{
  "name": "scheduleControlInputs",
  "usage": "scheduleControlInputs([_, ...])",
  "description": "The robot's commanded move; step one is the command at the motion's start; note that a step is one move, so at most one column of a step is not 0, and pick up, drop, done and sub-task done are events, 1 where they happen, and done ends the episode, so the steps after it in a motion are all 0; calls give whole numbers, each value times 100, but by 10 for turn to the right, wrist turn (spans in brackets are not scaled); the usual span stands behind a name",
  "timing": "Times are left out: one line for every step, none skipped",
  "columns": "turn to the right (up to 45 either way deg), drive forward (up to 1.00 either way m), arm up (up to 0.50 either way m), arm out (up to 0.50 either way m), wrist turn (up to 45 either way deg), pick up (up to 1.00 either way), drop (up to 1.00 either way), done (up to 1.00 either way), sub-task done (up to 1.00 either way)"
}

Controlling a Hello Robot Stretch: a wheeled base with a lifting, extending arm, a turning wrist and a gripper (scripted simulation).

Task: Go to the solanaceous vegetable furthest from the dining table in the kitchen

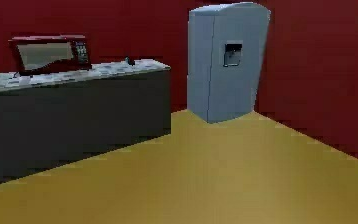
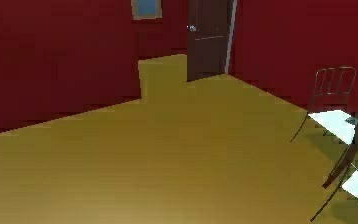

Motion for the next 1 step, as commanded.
scheduleControlInputs([-450, 0, 0, 0, 0, 0, 0, 0, 0])
